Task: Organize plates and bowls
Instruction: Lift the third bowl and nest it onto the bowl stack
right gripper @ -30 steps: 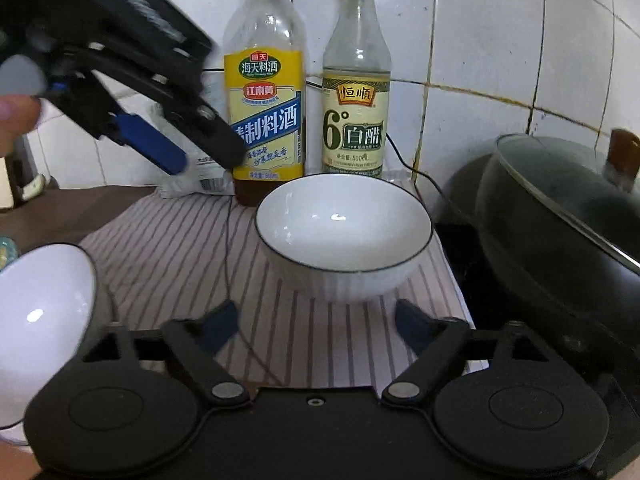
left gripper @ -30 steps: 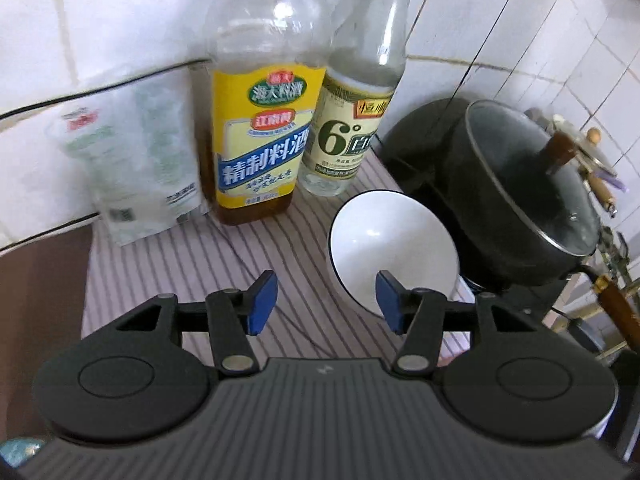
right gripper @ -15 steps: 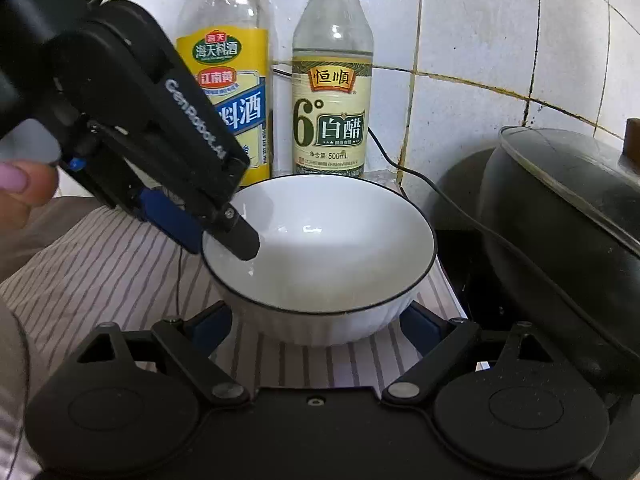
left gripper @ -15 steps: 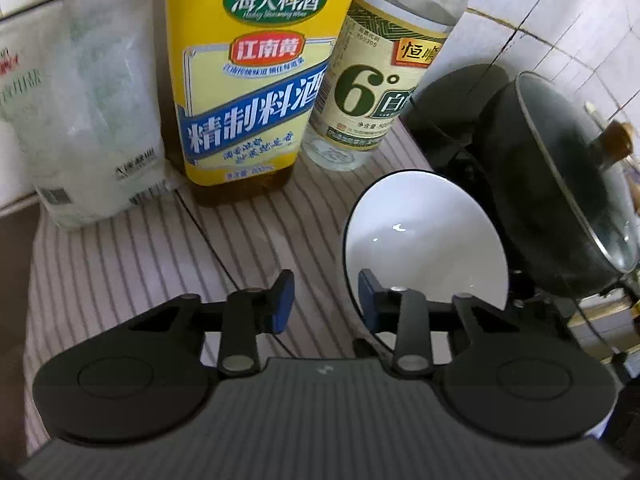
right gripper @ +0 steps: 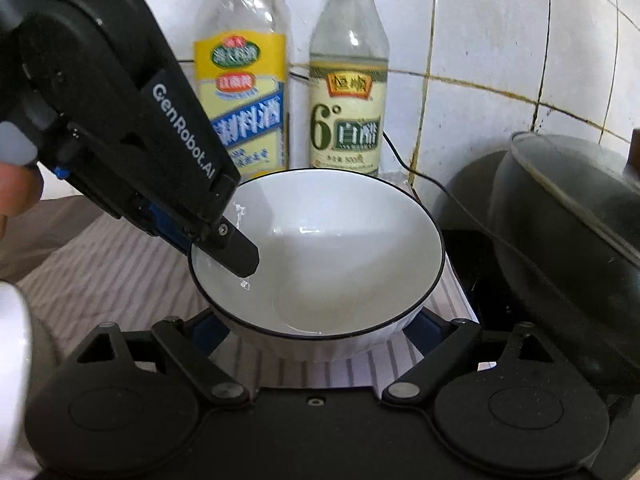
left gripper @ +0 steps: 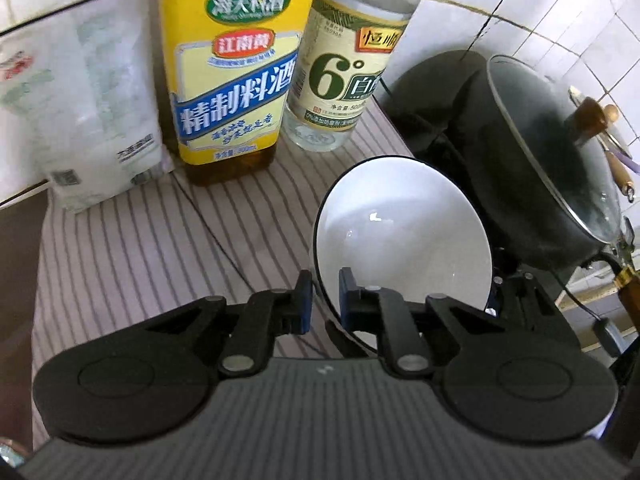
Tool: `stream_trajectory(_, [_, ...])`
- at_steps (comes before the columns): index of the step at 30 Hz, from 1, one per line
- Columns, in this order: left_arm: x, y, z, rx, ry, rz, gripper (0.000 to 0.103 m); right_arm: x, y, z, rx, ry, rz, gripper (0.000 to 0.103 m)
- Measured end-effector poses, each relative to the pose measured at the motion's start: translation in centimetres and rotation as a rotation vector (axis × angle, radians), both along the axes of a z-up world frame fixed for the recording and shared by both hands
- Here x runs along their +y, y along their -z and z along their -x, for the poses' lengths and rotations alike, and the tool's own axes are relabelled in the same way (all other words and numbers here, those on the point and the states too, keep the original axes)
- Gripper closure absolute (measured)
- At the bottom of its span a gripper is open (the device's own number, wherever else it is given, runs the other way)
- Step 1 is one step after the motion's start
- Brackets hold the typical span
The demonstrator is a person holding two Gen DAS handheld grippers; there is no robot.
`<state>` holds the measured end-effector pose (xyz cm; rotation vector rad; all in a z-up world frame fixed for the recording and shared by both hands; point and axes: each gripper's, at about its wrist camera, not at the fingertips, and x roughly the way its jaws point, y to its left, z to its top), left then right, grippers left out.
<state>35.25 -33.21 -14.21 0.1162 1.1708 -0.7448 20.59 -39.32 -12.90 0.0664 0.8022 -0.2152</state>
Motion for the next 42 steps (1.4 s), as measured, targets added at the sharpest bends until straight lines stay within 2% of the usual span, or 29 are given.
stream_trajectory(4, [1.8,-2.1,1.3,-0.002,-0.014,0.019,0.091,0.8,-2.0,0.8,-0.017,-0.021,-0.024,0.009])
stream_trajectory(15, [6.0,-9.2,5.6,-0.085,-0.023,0.06,0.091,3.7,-8.8,4.1,-0.117,-0.095,0.018,0.009])
stream_trajectory(21, [8.9,-12.3,8.2,-0.135,-0.033,0.042,0.091,5.0,-11.6,6.7,-0.163,-0.155,-0.07,0.009])
stream_trajectory(23, [10.0,-12.7,8.9,-0.126,-0.033,0.054,0.091,5.6,-12.2,7.5,-0.176,-0.171,-0.087,0.009])
stream_trajectory(28, [12.5,-12.4,10.4,-0.098,-0.061,0.054,0.091,7.9,-12.3,9.1,-0.164,-0.212,-0.08,0.009])
stream_trajectory(34, [15.2,-10.0,11.5,-0.065,-0.121,0.029,0.091,9.9,-11.1,10.0,-0.118,-0.274,-0.127,0.009])
stream_trajectory(38, [15.8,-8.3,11.4,-0.021,-0.134,0.024,0.091,9.8,-9.9,10.5,-0.094,-0.294,-0.197,0.009])
stream_trajectory(42, [15.9,-7.0,11.2,-0.005,-0.148,0.011,0.091,10.4,-8.9,10.2,-0.051,-0.315,-0.184,0.009])
